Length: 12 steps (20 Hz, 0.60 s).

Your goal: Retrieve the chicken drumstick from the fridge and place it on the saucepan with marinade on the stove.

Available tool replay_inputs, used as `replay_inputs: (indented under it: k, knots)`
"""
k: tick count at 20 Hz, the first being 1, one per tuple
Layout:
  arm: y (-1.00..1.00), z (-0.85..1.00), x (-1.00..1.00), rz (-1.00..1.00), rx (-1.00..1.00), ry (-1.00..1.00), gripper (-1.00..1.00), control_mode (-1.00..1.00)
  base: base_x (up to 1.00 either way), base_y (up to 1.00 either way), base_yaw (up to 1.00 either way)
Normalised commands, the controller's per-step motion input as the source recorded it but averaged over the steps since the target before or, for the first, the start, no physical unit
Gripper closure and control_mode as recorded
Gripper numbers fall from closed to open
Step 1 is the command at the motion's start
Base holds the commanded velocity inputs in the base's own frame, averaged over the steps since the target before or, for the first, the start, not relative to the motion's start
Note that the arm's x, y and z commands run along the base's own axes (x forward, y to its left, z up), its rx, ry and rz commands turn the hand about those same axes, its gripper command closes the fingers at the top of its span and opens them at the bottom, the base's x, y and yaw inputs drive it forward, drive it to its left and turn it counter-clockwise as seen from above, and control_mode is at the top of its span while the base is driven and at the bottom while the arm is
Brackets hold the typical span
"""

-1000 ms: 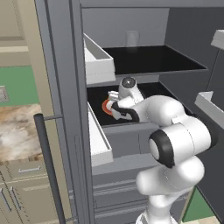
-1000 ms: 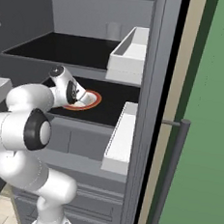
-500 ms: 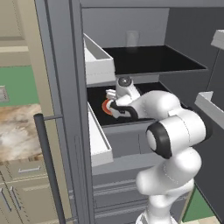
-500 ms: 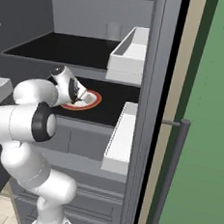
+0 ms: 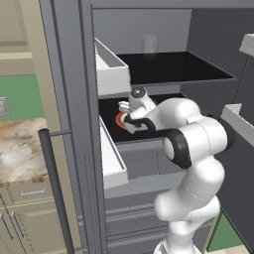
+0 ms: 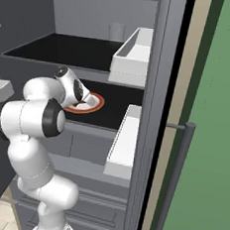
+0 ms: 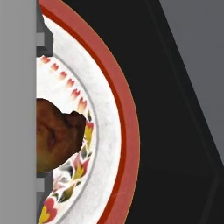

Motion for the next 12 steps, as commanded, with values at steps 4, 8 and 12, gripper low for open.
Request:
replay_inputs:
  k: [4,8,12]
  knots:
    - [0.0,-0.25,0.16,-0.04,0.0,0.0,-1.0,-1.0,0.0,0.0,0.0]
    - [0.0,-0.2,0.16,-0.04,0.0,0.0,-1.0,-1.0,0.0,0.0,0.0]
    - [0.0,-0.21,0.03,-0.04,0.0,0.0,-1.0,-1.0,0.0,0.0,0.0]
